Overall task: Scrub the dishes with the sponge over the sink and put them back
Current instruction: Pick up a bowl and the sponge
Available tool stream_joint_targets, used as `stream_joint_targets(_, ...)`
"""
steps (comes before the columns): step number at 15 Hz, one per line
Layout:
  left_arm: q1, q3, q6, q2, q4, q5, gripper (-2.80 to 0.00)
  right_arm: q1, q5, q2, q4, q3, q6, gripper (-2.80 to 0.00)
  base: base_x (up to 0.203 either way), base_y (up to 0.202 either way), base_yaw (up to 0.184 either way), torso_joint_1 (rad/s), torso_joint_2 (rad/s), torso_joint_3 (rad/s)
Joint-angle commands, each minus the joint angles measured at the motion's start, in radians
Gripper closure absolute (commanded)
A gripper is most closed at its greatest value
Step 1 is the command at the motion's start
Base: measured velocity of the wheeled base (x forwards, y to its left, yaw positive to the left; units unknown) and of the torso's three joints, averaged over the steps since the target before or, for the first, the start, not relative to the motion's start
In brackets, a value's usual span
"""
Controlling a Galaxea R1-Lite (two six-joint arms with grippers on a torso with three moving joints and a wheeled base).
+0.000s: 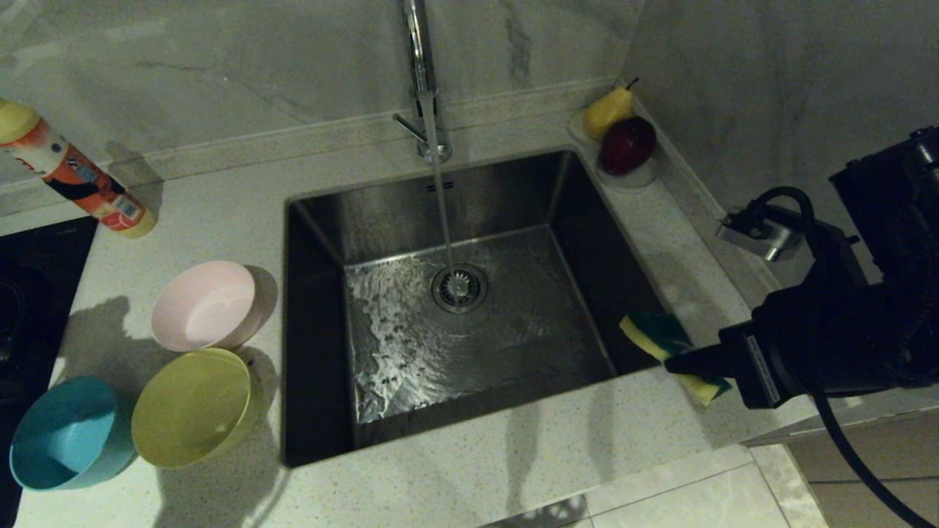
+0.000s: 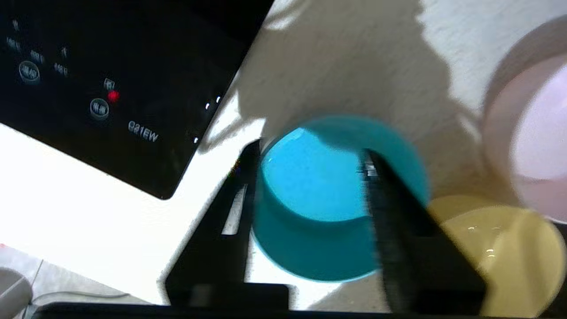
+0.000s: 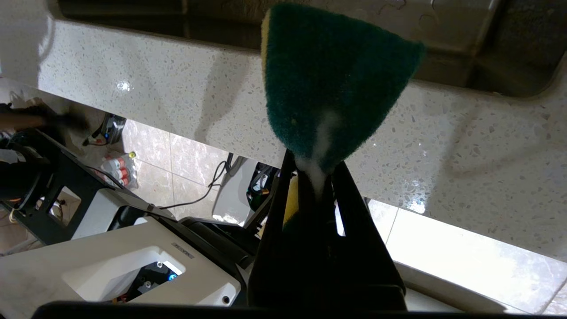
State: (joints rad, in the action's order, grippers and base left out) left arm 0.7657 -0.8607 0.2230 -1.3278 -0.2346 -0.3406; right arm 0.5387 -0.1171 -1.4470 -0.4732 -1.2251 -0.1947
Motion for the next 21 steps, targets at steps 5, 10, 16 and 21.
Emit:
stream_joint_targets(5,0.031,0.105,0.003,-0.077,0.1,-0.001,-2.8,-0.011,-0.003,-0.026,0.002,0.001,-0.003,0.0,0.0,0.0,0.0,0.0,0.0,0.0)
stream_joint_targets(10,0.033,0.132,0.006,-0.108,0.104,-0.006,-2.8,-0.02,-0.003,-0.035,0.002,-0.002,-0.003,0.0,0.0,0.0,0.0,0.0,0.0,0.0)
stream_joint_targets(16,0.032,0.193,0.016,-0.148,0.177,-0.052,-2.8,-0.022,-0.003,-0.035,0.002,-0.004,-0.002,0.0,0.0,0.0,0.0,0.0,0.0,0.0)
stream_joint_targets(21,0.032,0.206,0.029,-0.177,0.181,-0.055,-2.8,-0.022,-0.003,-0.038,0.002,-0.003,-0.003,0.0,0.0,0.0,0.0,0.0,0.0,0.0)
